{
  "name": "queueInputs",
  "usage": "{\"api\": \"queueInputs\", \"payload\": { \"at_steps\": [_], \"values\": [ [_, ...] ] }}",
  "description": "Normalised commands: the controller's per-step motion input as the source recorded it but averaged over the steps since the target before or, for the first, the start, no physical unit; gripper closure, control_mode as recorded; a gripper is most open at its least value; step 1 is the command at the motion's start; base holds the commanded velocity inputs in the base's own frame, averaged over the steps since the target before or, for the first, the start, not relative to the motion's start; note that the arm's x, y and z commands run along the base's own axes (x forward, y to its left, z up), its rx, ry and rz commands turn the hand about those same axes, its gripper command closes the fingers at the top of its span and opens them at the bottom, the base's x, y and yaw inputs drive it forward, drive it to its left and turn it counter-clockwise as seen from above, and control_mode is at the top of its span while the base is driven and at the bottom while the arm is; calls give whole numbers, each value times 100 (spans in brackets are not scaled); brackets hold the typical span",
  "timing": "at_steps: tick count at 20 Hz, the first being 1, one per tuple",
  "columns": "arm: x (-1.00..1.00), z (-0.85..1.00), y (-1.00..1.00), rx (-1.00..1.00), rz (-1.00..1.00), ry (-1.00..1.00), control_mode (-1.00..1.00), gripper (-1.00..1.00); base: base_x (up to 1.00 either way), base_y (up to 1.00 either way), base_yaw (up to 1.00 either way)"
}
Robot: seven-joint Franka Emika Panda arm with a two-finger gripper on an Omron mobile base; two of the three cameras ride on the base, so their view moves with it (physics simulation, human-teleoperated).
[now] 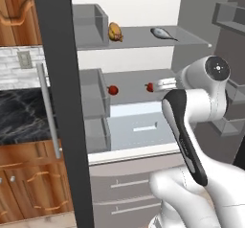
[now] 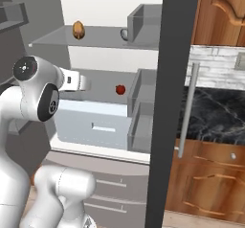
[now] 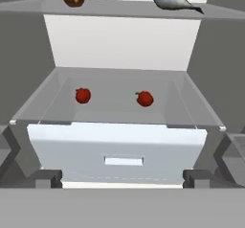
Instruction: Gather the bell peppers from the fridge and place them on a tray on the dining counter. Then gather the fish and chicken drumstick from the fridge and place them on the other tray.
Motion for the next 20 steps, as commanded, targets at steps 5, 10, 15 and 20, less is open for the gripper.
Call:
{"api": "queueInputs", "payload": {
  "at_steps": [5,10,15,20],
  "values": [
    [0,0,0,0,0,0,100,-100,53,0,2],
    [0,0,0,0,0,0,100,-100,58,0,0],
    [0,0,0,0,0,0,100,-100,48,0,0],
    [0,0,0,0,0,0,100,-100,40,0,0]
  ]
}}
